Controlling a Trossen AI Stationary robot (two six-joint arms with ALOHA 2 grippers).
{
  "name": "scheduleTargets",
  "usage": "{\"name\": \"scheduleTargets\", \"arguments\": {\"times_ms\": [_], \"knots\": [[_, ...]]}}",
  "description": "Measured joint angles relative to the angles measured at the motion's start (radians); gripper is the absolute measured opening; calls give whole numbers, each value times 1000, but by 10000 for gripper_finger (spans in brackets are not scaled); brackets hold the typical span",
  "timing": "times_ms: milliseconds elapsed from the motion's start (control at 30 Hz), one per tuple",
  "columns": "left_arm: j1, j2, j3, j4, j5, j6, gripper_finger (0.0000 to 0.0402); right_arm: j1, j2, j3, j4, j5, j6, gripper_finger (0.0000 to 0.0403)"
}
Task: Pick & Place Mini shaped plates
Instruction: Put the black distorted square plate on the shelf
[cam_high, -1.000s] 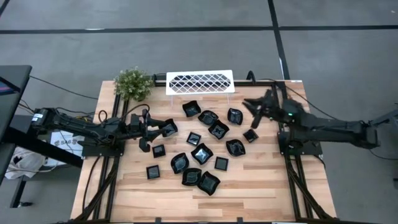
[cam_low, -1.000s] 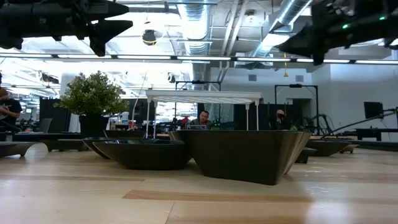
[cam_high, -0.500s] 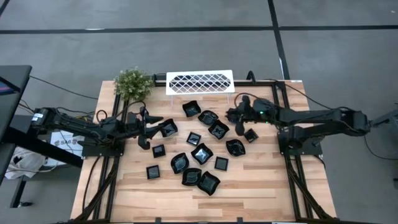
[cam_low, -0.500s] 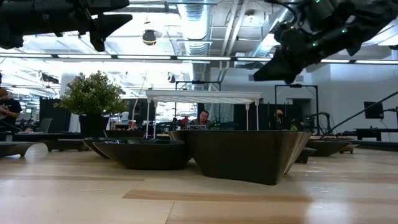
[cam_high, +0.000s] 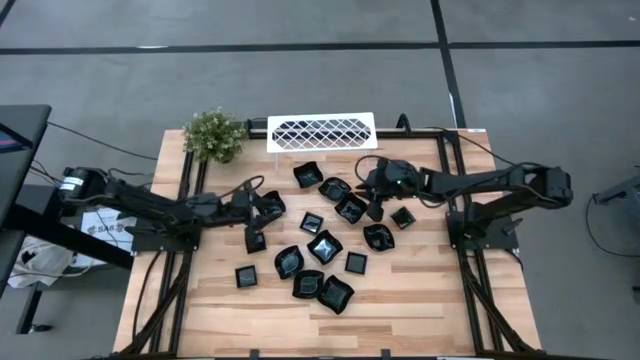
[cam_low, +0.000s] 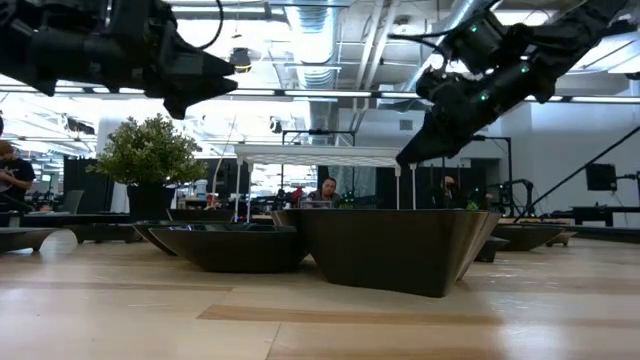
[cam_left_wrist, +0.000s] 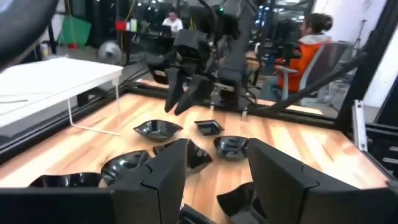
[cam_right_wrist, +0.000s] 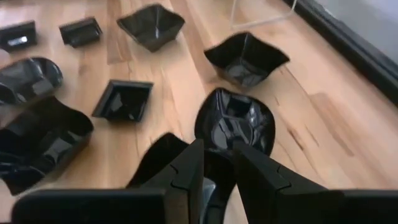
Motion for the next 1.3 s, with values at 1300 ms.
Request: {"name": "scheduleTargets", "arguments": {"times_ms": [1300], "knots": [[22,4,32,-24,50,-23,172,-59,176,211,-369,-30,110,199]]}}
